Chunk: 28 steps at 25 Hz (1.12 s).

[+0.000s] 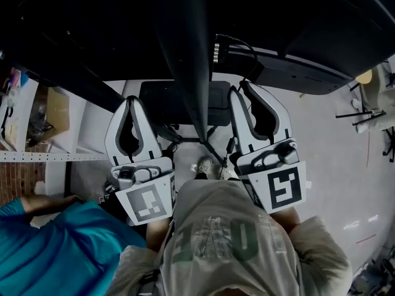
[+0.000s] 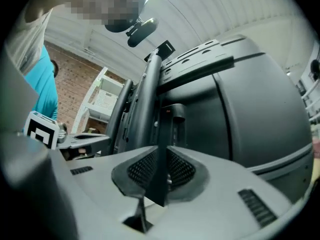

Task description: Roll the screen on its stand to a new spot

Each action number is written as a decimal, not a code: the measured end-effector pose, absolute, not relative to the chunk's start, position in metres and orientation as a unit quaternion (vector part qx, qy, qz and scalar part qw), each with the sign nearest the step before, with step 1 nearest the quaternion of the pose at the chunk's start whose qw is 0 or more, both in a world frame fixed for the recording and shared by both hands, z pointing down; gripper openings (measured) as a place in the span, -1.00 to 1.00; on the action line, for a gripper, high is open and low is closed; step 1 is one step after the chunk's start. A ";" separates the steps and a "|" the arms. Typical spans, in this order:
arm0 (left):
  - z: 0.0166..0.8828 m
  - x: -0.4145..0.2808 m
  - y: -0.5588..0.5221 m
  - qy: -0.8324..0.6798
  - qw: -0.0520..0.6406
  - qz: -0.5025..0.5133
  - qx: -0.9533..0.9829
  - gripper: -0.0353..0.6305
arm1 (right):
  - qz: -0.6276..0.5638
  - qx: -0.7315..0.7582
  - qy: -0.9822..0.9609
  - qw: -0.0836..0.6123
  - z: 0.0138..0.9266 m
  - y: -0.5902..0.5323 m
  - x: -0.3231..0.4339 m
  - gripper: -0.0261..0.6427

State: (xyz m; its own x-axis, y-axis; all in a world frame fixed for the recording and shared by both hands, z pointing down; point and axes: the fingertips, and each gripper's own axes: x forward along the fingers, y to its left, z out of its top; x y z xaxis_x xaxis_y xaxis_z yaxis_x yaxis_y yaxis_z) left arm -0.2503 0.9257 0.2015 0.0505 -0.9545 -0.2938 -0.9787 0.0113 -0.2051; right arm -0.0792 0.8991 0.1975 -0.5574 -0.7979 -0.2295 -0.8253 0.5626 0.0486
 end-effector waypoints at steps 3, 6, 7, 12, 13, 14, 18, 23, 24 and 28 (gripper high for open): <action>0.206 -0.216 0.927 0.660 0.158 0.052 -0.733 -0.85 | 0.073 -0.514 0.852 0.071 0.214 0.889 -0.048 -0.80; 0.223 -0.178 0.926 0.621 0.132 0.051 -0.771 -0.85 | 0.050 -0.549 0.834 0.042 0.237 0.886 -0.026 -0.82; 0.230 -0.165 0.926 0.607 0.123 0.047 -0.784 -0.85 | 0.043 -0.557 0.829 0.033 0.245 0.887 -0.020 -0.82; 0.264 -0.108 0.927 0.541 0.084 0.020 -0.837 -0.85 | 0.017 -0.573 0.819 0.007 0.273 0.894 -0.006 -0.82; 0.269 -0.101 0.927 0.531 0.078 0.014 -0.844 -0.85 | 0.016 -0.576 0.817 0.004 0.275 0.895 -0.005 -0.83; 0.272 -0.094 0.926 0.523 0.074 0.010 -0.849 -0.85 | 0.018 -0.580 0.814 0.000 0.277 0.897 -0.002 -0.84; 0.276 -0.083 0.921 0.507 0.065 0.010 -0.859 -0.85 | 0.026 -0.601 0.798 -0.015 0.281 0.899 0.011 -0.85; 0.278 -0.074 0.913 0.496 0.056 0.017 -0.866 -0.85 | 0.018 -0.618 0.786 -0.020 0.286 0.900 0.022 -0.85; 0.278 -0.072 0.911 0.493 0.057 0.016 -0.868 -0.85 | 0.022 -0.621 0.783 -0.022 0.286 0.899 0.024 -0.85; 0.278 -0.066 0.906 0.482 0.060 0.015 -0.874 -0.85 | 0.019 -0.624 0.781 -0.021 0.288 0.899 0.025 -0.85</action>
